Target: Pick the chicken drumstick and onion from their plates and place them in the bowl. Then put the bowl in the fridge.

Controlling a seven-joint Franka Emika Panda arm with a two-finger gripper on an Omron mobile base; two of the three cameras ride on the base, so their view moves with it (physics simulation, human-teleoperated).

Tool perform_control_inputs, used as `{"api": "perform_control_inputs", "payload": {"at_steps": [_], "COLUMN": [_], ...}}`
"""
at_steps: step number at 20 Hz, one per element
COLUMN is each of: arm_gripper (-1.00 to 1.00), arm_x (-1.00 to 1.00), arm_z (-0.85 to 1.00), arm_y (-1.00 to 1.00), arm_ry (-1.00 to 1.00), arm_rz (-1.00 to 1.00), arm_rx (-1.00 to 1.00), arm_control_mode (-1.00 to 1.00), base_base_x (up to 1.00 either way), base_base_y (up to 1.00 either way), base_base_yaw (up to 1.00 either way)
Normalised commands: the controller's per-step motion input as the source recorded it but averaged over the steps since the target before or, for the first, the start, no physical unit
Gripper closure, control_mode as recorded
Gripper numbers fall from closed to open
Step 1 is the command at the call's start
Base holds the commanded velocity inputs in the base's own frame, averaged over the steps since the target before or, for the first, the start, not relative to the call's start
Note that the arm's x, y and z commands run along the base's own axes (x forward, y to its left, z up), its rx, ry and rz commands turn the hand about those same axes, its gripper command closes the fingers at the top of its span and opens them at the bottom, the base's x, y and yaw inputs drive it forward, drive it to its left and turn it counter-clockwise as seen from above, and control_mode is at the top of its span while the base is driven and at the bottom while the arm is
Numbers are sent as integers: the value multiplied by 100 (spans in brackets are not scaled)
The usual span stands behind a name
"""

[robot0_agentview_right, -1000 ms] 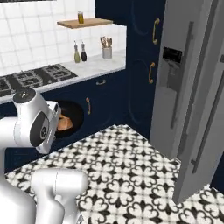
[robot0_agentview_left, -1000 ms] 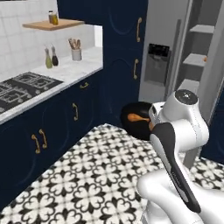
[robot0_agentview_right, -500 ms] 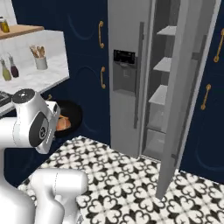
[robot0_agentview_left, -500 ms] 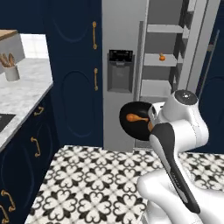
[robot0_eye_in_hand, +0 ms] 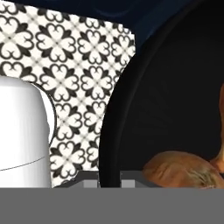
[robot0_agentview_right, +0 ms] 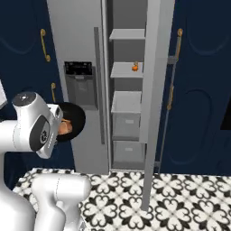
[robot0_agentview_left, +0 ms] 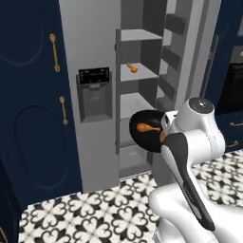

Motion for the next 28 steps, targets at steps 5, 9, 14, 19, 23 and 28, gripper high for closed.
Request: {"api": "perform_control_inputs", "payload": {"at_steps": [5, 9, 14, 19, 23, 28], "arm_gripper": [100, 100, 100, 100, 100, 100], "arm_x": [0, 0, 0, 0, 0, 0], "arm_z": [0, 0, 0, 0, 0, 0], "arm_y": [0, 0, 0, 0, 0, 0], "arm_ry": [0, 0, 0, 0, 0, 0], "arm_rz": [0, 0, 0, 0, 0, 0], "arm_rx": [0, 0, 0, 0, 0, 0], "arm_control_mode": [100, 100, 100, 100, 100, 100], "base_base_x": [46, 58, 66, 55, 38, 58], "base_base_y": [15, 29, 39, 0, -15, 0], "base_base_yaw": [-45, -49, -17, 0, 0, -1]}}
